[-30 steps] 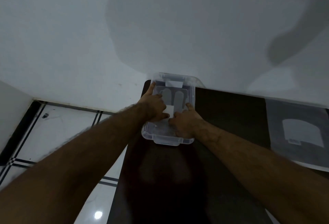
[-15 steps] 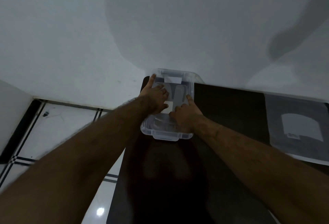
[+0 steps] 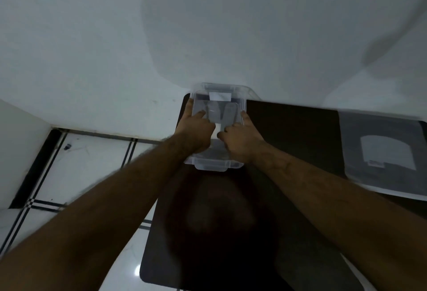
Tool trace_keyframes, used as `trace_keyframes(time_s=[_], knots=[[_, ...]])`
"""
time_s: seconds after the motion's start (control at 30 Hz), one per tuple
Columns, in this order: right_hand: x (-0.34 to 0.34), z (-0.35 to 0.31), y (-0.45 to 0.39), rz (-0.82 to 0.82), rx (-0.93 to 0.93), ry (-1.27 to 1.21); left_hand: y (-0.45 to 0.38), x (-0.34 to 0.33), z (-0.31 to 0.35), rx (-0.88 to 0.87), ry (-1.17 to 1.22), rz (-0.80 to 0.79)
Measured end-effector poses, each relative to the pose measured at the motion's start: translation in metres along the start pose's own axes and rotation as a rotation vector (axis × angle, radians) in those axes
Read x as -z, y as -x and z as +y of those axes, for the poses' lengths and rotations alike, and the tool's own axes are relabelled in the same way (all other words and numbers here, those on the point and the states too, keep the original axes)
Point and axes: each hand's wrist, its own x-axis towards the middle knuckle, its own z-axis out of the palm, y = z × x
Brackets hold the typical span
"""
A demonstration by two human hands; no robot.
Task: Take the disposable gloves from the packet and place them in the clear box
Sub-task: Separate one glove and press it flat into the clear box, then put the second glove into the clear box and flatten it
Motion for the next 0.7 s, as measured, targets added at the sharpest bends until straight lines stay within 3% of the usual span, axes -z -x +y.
trace_keyframes(time_s=[0.23, 0.4, 0.57, 0.7], knots=[[-0.023, 0.023, 0.149, 0.311, -0.016, -0.235, 0.084, 0.026, 0.087, 0.091, 0.298, 0.167], [-0.105, 0.056, 0.276, 0.197, -0.174, -0.335, 0.114, 0.029, 0.190, -0.039, 0.502, 0.103], [-0.187, 0.087, 0.389, 0.091, -0.349, -0.462, 0.104, 0.019, 0.306, -0.195, 0.516, 0.013], [-0.239, 0.102, 0.460, 0.082, -0.388, -0.502, 0.098, 0.021, 0.388, -0.313, 0.483, -0.040]])
